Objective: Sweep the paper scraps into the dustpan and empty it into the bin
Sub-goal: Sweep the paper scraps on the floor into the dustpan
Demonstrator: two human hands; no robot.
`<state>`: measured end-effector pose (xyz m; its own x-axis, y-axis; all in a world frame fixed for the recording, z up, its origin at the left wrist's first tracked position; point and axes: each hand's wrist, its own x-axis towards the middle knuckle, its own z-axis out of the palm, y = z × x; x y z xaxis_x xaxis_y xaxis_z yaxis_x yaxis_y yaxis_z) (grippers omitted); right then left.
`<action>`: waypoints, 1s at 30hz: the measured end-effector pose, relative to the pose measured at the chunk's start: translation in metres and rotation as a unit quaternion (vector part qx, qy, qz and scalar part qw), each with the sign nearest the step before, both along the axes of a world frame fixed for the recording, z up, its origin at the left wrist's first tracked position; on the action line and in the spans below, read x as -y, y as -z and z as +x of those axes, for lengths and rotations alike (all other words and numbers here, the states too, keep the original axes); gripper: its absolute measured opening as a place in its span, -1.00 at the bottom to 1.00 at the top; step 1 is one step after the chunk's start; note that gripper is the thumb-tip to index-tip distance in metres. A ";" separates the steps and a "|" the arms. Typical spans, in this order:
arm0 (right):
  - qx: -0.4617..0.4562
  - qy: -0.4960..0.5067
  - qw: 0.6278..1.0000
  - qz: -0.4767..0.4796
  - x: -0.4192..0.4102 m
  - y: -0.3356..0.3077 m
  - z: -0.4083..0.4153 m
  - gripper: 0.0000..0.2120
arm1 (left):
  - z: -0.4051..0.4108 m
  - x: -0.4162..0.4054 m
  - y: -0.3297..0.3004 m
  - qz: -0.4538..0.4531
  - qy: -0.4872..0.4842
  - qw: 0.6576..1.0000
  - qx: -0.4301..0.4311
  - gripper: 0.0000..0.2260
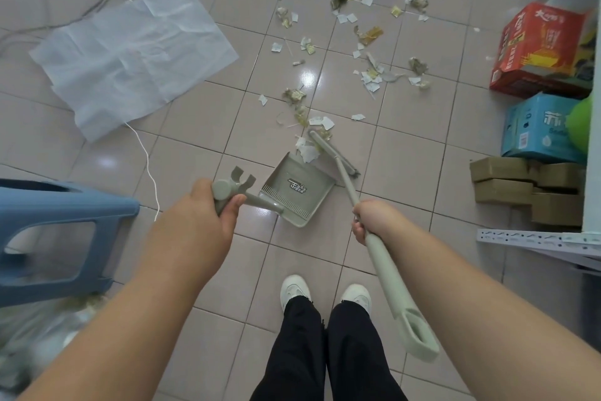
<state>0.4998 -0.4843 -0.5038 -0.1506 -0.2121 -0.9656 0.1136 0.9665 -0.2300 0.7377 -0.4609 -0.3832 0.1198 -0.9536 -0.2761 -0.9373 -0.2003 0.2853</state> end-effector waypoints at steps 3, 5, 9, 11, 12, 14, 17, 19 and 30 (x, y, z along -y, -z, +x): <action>-0.028 0.002 0.999 -0.029 0.006 -0.003 0.000 -0.96 | 0.002 0.005 -0.003 -0.004 -0.007 1.000 0.006 -0.70; -0.031 0.012 0.998 -0.051 0.014 -0.003 -0.002 -0.84 | 0.004 0.007 -0.002 -0.004 -0.009 1.000 0.014 -0.68; 0.026 0.037 0.995 -0.094 0.035 -0.004 0.000 -0.84 | 0.005 0.011 0.004 0.002 -0.033 0.999 0.023 -0.67; 0.046 0.007 0.995 -0.083 0.039 0.000 0.003 -0.87 | 0.006 0.014 0.005 0.006 -0.040 0.999 0.023 -0.66; 0.041 -0.012 0.997 -0.069 0.038 0.003 0.005 -0.88 | 0.007 0.015 0.006 0.007 -0.043 0.999 0.024 -0.66; 0.006 -0.045 0.998 -0.034 0.031 0.010 0.007 -0.88 | 0.010 0.017 0.006 0.009 -0.047 0.998 0.029 -0.64; -0.046 -0.099 0.994 -0.010 0.013 0.019 0.005 -0.75 | 0.011 0.017 0.006 0.013 -0.052 0.998 0.026 -0.65; -0.060 -0.123 0.991 -0.003 0.002 0.023 0.000 -0.64 | 0.009 0.019 0.007 0.015 -0.050 0.998 0.022 -0.67; -0.058 -0.121 0.991 0.024 -0.020 -0.021 -0.001 -0.53 | -0.010 0.037 0.007 0.012 -0.049 0.999 0.014 -0.65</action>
